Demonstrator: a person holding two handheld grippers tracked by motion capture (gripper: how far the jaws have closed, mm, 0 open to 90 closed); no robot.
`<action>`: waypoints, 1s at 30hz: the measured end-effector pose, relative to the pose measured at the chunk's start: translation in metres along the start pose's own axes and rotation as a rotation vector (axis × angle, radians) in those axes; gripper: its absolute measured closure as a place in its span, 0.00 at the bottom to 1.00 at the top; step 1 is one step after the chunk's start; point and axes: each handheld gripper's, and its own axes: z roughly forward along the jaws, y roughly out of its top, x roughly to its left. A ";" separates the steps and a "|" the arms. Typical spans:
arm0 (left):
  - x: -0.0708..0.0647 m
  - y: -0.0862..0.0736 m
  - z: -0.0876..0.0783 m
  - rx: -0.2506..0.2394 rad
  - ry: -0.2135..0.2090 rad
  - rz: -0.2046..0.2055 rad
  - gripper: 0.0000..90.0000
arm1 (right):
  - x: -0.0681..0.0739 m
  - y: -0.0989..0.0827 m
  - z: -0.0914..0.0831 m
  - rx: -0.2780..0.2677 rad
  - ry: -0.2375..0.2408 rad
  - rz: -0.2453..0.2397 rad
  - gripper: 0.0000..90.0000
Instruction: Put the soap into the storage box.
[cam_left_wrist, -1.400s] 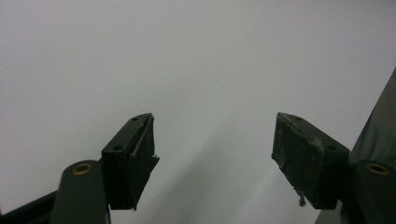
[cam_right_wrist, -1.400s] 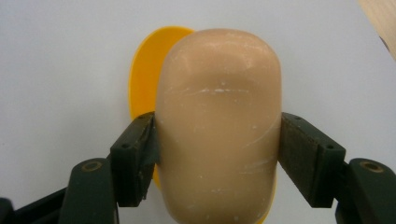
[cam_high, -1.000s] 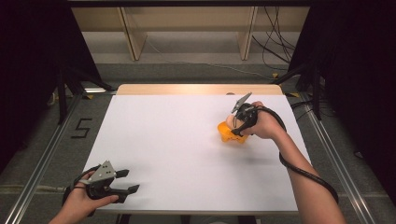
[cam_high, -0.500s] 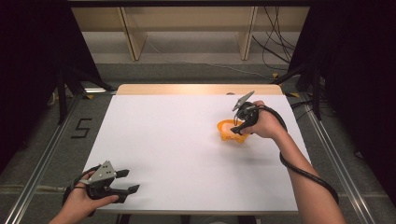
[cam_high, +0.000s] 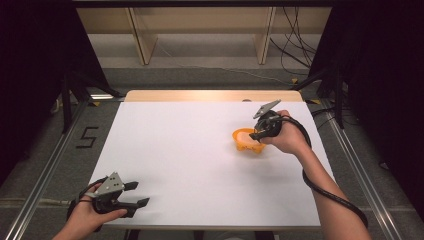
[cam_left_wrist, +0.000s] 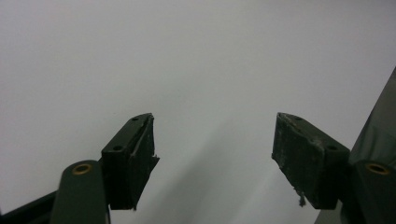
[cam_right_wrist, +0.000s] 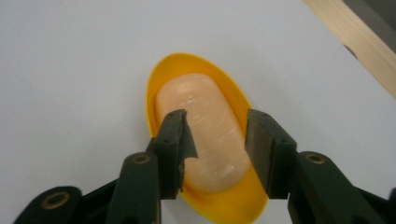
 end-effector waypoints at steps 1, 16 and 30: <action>0.000 0.000 0.000 -0.002 0.003 0.008 0.33 | 0.001 -0.002 -0.002 -0.008 -0.009 0.009 0.68; 0.003 0.001 -0.001 0.008 0.009 0.032 0.33 | 0.011 -0.044 -0.030 -0.043 -0.029 0.124 0.64; 0.001 0.000 0.002 0.007 0.010 -0.006 0.33 | 0.017 -0.096 -0.047 -0.068 -0.071 0.239 0.62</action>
